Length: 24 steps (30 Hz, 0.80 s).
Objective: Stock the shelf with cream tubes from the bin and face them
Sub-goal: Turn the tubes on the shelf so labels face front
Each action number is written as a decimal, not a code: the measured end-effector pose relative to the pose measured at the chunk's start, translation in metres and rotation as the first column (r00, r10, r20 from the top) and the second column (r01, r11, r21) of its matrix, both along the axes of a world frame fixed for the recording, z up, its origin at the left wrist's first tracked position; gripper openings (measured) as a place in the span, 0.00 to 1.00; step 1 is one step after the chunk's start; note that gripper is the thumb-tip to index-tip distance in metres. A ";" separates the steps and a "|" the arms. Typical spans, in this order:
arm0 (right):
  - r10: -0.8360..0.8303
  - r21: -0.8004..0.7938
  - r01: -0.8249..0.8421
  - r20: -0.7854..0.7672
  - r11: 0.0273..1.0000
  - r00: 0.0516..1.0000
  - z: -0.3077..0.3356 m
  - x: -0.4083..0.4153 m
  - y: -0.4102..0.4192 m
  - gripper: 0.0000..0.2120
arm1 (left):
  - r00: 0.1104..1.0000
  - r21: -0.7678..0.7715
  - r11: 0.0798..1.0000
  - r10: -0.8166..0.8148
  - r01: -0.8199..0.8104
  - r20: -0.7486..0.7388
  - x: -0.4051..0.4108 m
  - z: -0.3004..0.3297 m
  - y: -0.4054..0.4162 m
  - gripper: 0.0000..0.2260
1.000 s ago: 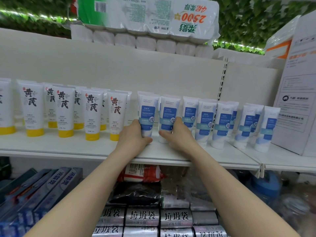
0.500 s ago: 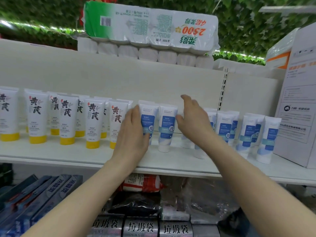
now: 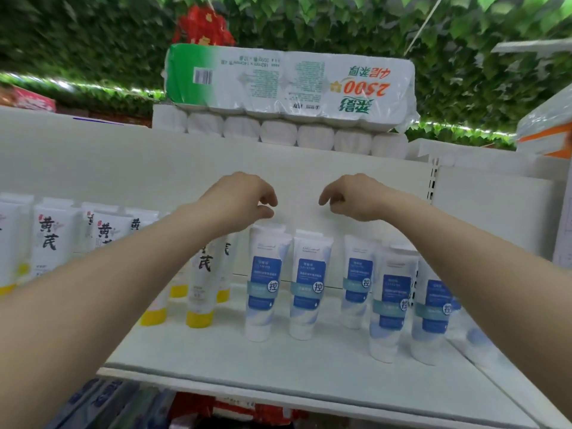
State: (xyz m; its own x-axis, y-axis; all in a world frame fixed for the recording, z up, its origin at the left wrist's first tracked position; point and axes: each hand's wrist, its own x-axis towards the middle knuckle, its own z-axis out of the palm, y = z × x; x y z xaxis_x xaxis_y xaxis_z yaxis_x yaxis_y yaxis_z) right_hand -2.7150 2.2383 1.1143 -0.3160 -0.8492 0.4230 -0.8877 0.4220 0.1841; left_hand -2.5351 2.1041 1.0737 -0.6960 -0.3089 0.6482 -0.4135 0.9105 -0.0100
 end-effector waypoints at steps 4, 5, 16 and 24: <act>-0.013 0.155 0.003 0.060 0.988 0.998 0.011 -0.013 -0.024 0.15 | 0.988 0.046 0.999 -0.018 0.011 0.156 -0.022 0.014 -0.018 0.14; -0.014 0.180 0.002 0.065 0.984 0.998 0.013 -0.017 -0.030 0.16 | 0.982 0.068 0.997 -0.033 0.021 0.188 -0.028 0.017 -0.021 0.14; 0.181 0.525 -0.034 -0.231 0.850 0.956 -0.007 -0.037 -0.084 0.31 | 0.930 0.147 0.988 -0.102 0.053 0.354 -0.050 0.010 -0.042 0.17; 0.231 0.585 0.043 -0.386 0.810 0.893 -0.012 -0.034 -0.099 0.27 | 0.929 0.142 0.989 -0.095 0.046 0.358 -0.054 0.001 -0.053 0.14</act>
State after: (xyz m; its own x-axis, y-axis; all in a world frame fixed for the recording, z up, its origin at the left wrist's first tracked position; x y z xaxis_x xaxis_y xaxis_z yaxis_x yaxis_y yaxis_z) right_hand -2.7485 2.1394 1.1021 -0.1294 -0.9889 -0.0727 -0.6924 0.0376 0.7206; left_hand -2.5888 2.0512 1.0746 -0.8990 -0.3141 0.3052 -0.3383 0.9406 -0.0282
